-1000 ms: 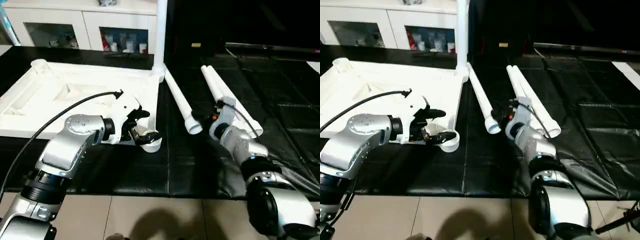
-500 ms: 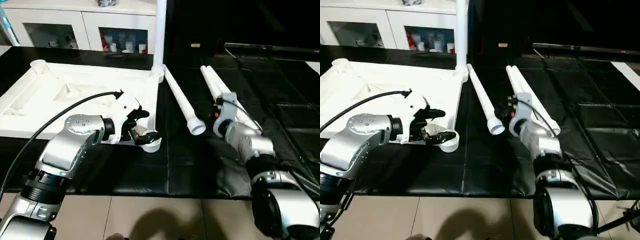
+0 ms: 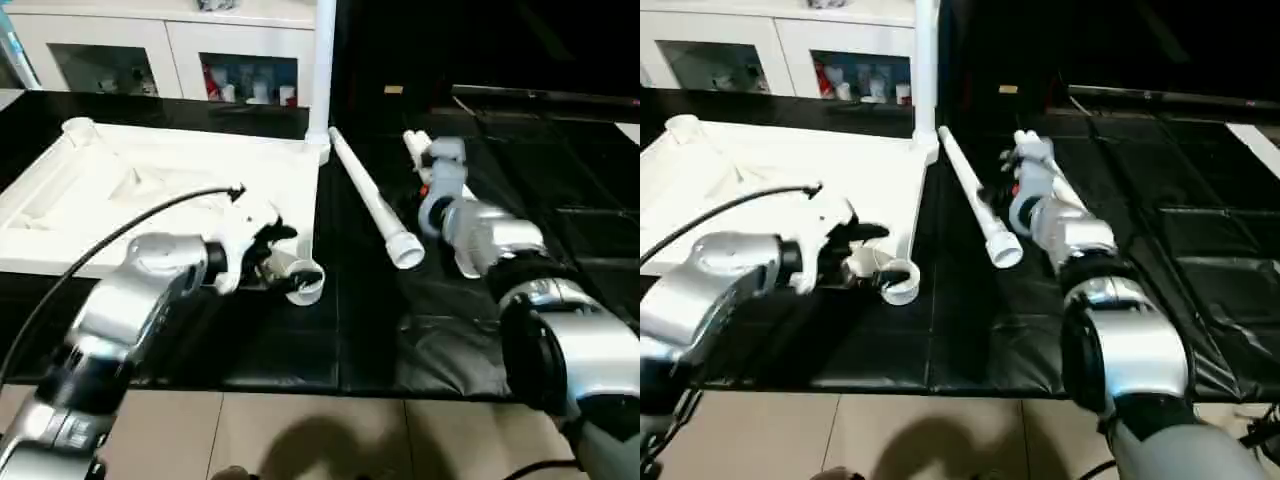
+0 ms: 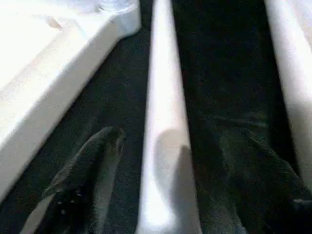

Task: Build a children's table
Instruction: Pick table leg

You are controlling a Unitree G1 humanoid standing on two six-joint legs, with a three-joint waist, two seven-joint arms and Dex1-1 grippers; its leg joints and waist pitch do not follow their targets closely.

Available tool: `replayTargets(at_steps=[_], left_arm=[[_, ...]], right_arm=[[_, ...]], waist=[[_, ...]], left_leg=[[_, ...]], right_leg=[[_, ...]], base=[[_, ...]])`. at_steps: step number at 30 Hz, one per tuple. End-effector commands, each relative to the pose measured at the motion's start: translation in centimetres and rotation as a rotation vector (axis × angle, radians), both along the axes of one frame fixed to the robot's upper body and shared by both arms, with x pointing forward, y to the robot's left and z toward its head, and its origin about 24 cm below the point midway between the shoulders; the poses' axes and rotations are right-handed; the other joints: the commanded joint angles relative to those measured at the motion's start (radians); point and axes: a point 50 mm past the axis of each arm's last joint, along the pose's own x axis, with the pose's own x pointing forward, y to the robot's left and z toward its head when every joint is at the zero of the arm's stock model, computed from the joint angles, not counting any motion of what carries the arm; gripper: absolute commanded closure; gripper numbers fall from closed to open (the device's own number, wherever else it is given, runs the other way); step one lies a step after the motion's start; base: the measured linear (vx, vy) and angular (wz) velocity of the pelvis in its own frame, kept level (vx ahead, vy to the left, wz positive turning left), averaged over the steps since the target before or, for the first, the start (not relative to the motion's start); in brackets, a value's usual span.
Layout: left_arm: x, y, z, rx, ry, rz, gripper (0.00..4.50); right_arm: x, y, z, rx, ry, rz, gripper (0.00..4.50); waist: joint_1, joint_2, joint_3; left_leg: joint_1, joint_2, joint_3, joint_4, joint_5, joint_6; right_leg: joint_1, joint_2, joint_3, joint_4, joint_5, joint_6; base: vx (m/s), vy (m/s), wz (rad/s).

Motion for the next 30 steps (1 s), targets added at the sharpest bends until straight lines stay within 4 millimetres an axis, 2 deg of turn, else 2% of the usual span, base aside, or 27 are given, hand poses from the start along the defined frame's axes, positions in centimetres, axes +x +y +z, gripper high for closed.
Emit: replayTargets(at_steps=[1, 5, 6, 11, 19, 21, 25, 26, 29, 30], left_arm=[[-0.4, 0.3, 0.5, 0.000, -0.003, 0.001, 0.00], [-1.9, 1.6, 0.3, 0.028, 0.033, 0.034, 0.00], [-2.1, 1.8, 0.4, 0.032, 0.039, 0.044, 0.00], [-2.9, 2.6, 0.5, 0.046, 0.052, 0.078, 0.00], [-3.4, 2.6, 0.6, 0.054, 0.065, 0.087, 0.00], [-3.3, 2.6, 0.6, 0.054, 0.067, 0.086, 0.00], [-3.4, 2.5, 0.6, 0.062, 0.077, 0.068, 0.00], [-3.4, 2.5, 0.7, 0.062, 0.076, 0.068, 0.00], [-3.3, 2.5, 0.8, 0.062, 0.076, 0.067, 0.00], [-3.3, 2.5, 0.8, 0.063, 0.075, 0.066, 0.00]], right_arm=[[0.2, -0.1, 0.4, -0.037, 0.004, -0.015, 0.81], [-0.1, 0.4, -0.3, -0.078, 0.054, 0.013, 0.73], [-0.2, 0.6, -0.4, -0.066, 0.062, 0.023, 0.73], [-0.8, 1.1, -1.5, -0.070, 0.134, 0.067, 0.73], [-1.7, 0.4, -3.1, -0.116, 0.244, 0.038, 0.73], [-1.8, 0.3, -3.3, -0.128, 0.258, 0.040, 0.73], [-2.5, 0.0, -4.2, -0.162, 0.330, 0.069, 0.73], [-2.5, -0.1, -4.2, -0.166, 0.336, 0.070, 1.00], [-2.7, -0.4, -4.5, -0.174, 0.353, 0.068, 1.07], [-2.8, -0.5, -4.6, -0.174, 0.359, 0.065, 1.23]], waist=[[0.004, 0.005, -0.078], [0.006, 0.002, -0.075], [0.006, 0.005, -0.074], [0.010, 0.005, -0.072], [0.028, 0.006, -0.074], [0.028, 0.009, -0.075], [0.028, 0.006, -0.076], [0.030, 0.007, -0.077], [0.029, 0.005, -0.075], [0.029, 0.005, -0.075]], left_leg=[[0.011, 0.010, 0.003, -0.060, -0.225, -0.033], [0.009, 0.011, 0.002, -0.061, -0.238, -0.036], [0.011, 0.011, 0.002, -0.060, -0.243, -0.035], [0.013, 0.012, 0.001, -0.062, -0.260, -0.038], [0.014, 0.011, 0.002, -0.062, -0.253, -0.049], [0.012, 0.010, 0.002, -0.062, -0.248, -0.054], [0.011, 0.009, 0.001, -0.061, -0.242, -0.054], [0.011, 0.010, 0.001, -0.061, -0.237, -0.054], [0.011, 0.010, 0.001, -0.062, -0.246, -0.057], [0.011, 0.010, 0.001, -0.062, -0.247, -0.057]], right_leg=[[0.055, -0.059, 0.033, -0.064, -0.202, -0.213], [0.054, -0.061, 0.033, -0.063, -0.221, -0.203], [0.051, -0.060, 0.034, -0.065, -0.231, -0.199], [0.048, -0.060, 0.033, -0.066, -0.250, -0.197], [0.046, -0.060, 0.035, -0.064, -0.238, -0.183], [0.047, -0.059, 0.034, -0.063, -0.234, -0.182], [0.050, -0.059, 0.034, -0.062, -0.223, -0.181], [0.050, -0.060, 0.034, -0.061, -0.219, -0.182], [0.048, -0.061, 0.034, -0.063, -0.238, -0.180], [0.049, -0.060, 0.034, -0.063, -0.241, -0.179]], base=[[0.000, 0.000, 0.00], [0.000, 0.000, 0.00], [0.000, 0.000, 0.00], [0.000, 0.000, 0.00], [0.000, 0.000, 0.00], [0.000, 0.000, 0.00], [0.000, 0.000, 0.00], [0.000, 0.000, 0.00], [0.000, 0.000, 0.00], [0.000, 0.000, 0.00]])
